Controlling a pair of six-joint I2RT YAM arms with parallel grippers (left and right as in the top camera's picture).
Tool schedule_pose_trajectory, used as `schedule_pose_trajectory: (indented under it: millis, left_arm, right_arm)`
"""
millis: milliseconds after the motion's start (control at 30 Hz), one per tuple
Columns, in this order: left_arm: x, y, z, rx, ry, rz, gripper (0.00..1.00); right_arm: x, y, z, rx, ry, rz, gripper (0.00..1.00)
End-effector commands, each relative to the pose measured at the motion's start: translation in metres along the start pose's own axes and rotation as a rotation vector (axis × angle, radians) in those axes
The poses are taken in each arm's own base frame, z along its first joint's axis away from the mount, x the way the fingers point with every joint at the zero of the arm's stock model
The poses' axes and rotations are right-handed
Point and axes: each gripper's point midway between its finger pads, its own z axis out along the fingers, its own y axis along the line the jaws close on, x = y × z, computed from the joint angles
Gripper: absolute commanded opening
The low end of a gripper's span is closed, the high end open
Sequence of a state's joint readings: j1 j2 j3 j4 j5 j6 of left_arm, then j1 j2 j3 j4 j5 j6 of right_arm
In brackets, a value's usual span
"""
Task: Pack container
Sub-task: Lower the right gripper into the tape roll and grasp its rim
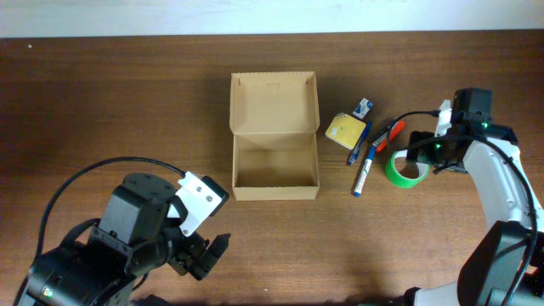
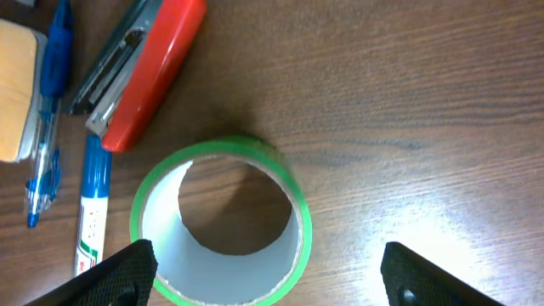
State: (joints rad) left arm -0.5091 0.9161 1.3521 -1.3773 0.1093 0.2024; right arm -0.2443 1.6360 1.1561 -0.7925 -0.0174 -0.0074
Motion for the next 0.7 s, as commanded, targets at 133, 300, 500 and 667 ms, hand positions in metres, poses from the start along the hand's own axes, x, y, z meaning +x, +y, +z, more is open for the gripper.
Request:
schedule_pose_trajectory:
  millis: [133,300,500,667]
  left_arm:
    - [-0.005,-0.003,-0.004,0.019,-0.023,0.023,1.0]
    - [-0.005,-0.003,-0.004,0.019,-0.023,0.023,1.0]
    - [-0.005,-0.003,-0.004,0.019,-0.023,0.023,1.0]
    - [-0.005,-0.003,-0.004,0.019,-0.023,0.023,1.0]
  right_arm:
    - [-0.002,-0.002,-0.002,0.003,0.004,-0.01,0.86]
    - [0.002,-0.002,0.008,0.003,0.026,-0.01,0.86]
    - [0.012,-0.005,0.03,0.016,0.094,-0.01,0.86]
    - [0.02,-0.013,0.044,0.06,0.142,-0.022,0.84]
